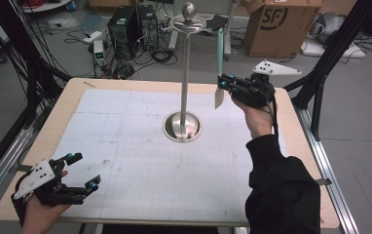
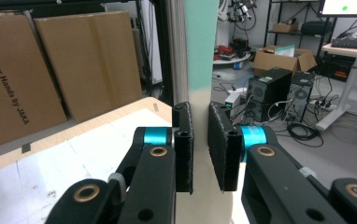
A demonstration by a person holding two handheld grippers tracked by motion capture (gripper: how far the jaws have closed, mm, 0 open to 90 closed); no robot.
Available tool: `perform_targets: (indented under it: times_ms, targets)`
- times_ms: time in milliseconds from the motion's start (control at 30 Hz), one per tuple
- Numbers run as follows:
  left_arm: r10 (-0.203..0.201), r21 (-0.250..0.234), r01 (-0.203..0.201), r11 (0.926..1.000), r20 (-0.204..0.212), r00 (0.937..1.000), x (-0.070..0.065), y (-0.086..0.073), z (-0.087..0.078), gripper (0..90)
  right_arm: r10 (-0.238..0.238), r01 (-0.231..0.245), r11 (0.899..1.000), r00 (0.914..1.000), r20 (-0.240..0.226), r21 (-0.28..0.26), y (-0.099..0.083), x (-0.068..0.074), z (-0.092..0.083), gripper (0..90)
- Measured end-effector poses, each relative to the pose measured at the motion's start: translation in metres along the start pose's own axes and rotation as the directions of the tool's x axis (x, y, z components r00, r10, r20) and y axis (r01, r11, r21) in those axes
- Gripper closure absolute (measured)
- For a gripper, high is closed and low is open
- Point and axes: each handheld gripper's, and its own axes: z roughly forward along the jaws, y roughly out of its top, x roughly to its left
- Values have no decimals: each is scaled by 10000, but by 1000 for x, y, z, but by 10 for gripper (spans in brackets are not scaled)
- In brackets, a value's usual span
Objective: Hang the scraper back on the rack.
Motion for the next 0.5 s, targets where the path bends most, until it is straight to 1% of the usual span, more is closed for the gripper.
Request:
perform_targets:
  times_ms: [300, 400, 467, 500]
  targets:
    - [-8, -35, 8, 10000, -9, 10000, 0, 0, -2, 24, -130, 130, 9996, 9999, -33, 237, 5, 2, 6, 807]
    - [-6, -22, 6, 10000, -1, 10000, 0, 0, -2, 24, -174, 173, 9995, 9998, 14, 253, 5, 3, 7, 807]
    - [-3, -15, 3, 10000, -12, 10000, 0, 0, -2, 24, -260, 257, 9993, 9996, 138, 264, 5, 3, 8, 807]
    - [0, -12, 0, 10000, -14, 10000, 0, 0, -2, 24, -219, 216, 9995, 9997, 121, 238, 5, 3, 8, 807]
